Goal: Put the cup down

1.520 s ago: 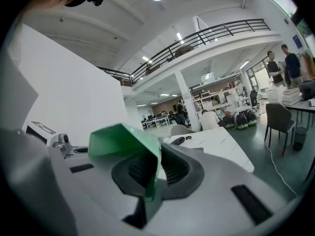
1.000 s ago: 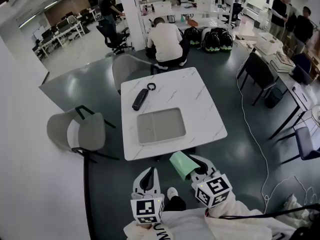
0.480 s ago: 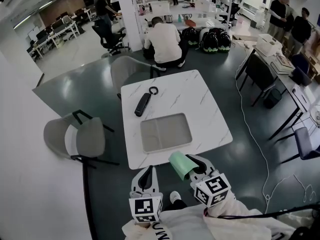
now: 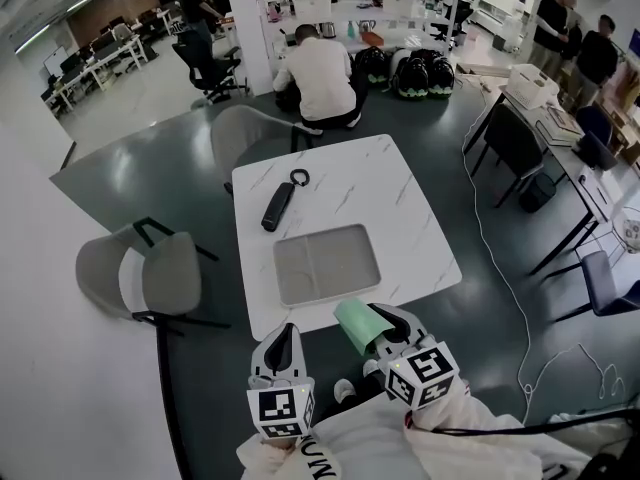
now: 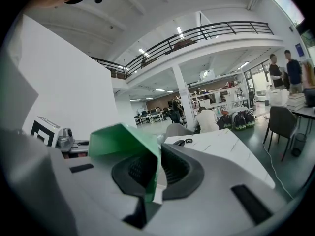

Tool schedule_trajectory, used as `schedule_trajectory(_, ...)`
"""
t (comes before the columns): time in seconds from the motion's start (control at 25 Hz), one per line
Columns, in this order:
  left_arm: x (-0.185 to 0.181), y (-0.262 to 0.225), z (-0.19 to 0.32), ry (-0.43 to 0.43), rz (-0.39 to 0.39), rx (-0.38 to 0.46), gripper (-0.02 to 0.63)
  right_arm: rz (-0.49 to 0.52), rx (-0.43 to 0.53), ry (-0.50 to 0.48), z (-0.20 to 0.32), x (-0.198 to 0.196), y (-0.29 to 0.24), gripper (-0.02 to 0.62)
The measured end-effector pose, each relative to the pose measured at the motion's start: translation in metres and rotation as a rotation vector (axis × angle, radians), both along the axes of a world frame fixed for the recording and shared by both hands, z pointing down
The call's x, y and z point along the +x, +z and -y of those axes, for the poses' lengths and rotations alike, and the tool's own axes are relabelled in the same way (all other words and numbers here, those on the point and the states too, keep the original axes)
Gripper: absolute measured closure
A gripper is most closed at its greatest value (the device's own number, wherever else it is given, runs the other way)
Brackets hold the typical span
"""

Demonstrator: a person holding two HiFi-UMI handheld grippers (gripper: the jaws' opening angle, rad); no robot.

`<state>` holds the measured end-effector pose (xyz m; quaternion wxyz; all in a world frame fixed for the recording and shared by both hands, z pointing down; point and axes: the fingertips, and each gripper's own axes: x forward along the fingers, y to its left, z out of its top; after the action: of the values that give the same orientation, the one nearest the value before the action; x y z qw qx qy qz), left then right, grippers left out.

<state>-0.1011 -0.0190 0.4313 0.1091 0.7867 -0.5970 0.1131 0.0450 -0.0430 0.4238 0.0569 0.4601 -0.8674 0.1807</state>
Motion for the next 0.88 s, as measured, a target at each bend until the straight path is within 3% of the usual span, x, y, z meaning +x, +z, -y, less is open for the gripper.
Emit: schedule_trajectory(0.88,-0.006,0.006,0.072,-0.029,0.031,-0.019,0.595,0.001,-0.01,-0.04,0.087,-0.011,0.008,0.575)
